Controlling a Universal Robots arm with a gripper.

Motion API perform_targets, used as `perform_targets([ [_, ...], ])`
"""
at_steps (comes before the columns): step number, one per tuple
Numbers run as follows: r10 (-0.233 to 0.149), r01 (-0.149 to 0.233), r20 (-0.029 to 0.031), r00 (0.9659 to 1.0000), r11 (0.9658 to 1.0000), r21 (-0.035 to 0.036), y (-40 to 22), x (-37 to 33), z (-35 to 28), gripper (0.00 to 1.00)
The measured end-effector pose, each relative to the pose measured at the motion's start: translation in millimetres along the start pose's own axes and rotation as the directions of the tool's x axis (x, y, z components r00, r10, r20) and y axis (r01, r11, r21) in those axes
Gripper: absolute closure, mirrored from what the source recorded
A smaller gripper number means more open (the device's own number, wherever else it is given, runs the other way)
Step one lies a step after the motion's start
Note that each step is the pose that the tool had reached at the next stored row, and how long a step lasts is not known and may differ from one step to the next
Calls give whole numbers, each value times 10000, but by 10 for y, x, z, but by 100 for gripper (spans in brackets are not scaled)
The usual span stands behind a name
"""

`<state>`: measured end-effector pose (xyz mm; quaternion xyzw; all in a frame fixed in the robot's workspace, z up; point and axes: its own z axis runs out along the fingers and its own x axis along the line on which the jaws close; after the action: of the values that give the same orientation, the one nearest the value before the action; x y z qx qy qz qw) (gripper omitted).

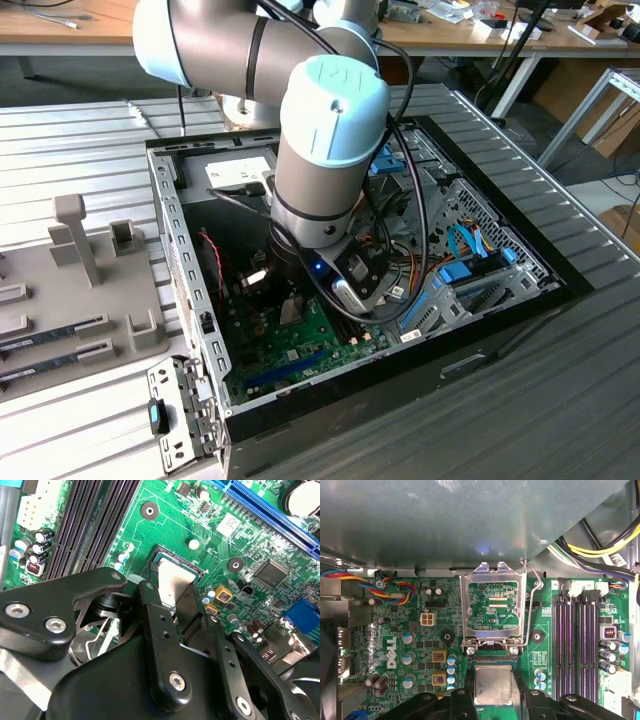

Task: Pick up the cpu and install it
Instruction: 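Place the cpu into insertion slot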

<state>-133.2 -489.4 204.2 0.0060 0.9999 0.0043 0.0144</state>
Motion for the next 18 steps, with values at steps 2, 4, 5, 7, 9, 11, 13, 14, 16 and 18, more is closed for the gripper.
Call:
perform_targets([
  [2, 12, -12, 1, 10000, 10000, -9, -2, 0, 7, 61],
  [4, 51, -51, 0, 10000, 10000, -11, -7, 0, 10, 61],
  [5, 68, -68, 1, 10000, 10000, -12, -9, 0, 11, 61],
  [7, 119, -119, 1, 9999, 9999, -16, -17, 0, 14, 61],
  [9, 144, -144, 0, 9999, 9999, -19, -20, 0, 17, 61],
  [11, 145, -145, 0, 9999, 9999, -19, -21, 0, 29, 61],
  [13, 145, -145, 0, 9999, 9999, -19, -20, -1, 32, 61],
  [14, 145, -145, 0, 9999, 9999, -19, -21, -1, 34, 61],
  [16, 145, -145, 1, 9999, 9999, -20, -20, -1, 36, 61],
  [18, 145, -145, 1, 9999, 9999, -20, -20, -1, 36, 61],
])
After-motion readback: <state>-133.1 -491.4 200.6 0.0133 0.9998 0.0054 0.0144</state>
